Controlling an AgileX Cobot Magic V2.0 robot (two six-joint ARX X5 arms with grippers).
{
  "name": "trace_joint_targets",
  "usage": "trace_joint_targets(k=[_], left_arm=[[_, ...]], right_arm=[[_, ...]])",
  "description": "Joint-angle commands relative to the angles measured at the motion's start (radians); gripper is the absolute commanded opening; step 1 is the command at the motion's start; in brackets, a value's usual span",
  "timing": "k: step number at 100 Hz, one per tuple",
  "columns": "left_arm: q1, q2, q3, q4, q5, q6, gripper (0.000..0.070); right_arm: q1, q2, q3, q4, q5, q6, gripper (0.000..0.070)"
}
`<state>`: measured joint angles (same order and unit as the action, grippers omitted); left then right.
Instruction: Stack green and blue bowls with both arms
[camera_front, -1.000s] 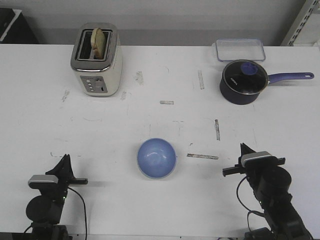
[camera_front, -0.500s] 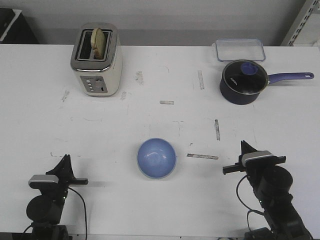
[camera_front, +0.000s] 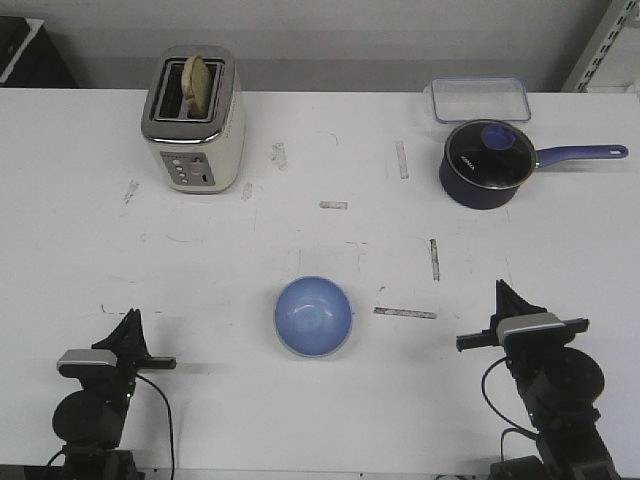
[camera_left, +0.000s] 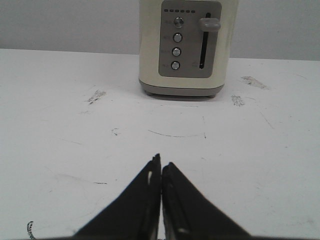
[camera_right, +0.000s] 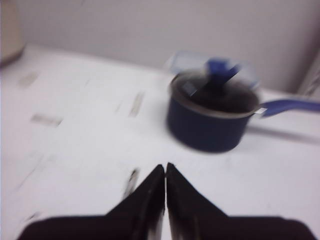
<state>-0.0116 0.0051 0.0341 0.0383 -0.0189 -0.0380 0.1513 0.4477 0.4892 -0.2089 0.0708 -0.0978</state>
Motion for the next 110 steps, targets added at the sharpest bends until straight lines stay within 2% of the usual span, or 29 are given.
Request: trace_joint_targets(k=[1, 20, 51, 59, 110], left_arm=[[-0.002, -0.002, -0.021, 0.011, 0.004, 0.011, 0.0001], [-0.002, -0.002, -0.021, 0.011, 0.004, 0.011, 0.0001], [-0.002, -0.002, -0.021, 0.011, 0.003, 0.011, 0.0001], [-0.002, -0.002, -0.021, 0.01, 0.003, 0.011, 0.0001], [-0.002, -0.002, -0.021, 0.011, 0.003, 0.011, 0.0001]], right_arm=[[-0.036, -0.028, -0.057, 0.033, -0.003, -0.011, 0.0], [-0.137, -0.174, -0.256, 0.162, -0.029, 0.032, 0.0], [-0.157, -0.438, -0.477, 0.205, -0.045, 0.062, 0.0], [-0.158, -0.447, -0.476, 0.172, -0.044, 0.068, 0.0], [-0.158, -0.446, -0.476, 0.172, -0.044, 0.068, 0.0]])
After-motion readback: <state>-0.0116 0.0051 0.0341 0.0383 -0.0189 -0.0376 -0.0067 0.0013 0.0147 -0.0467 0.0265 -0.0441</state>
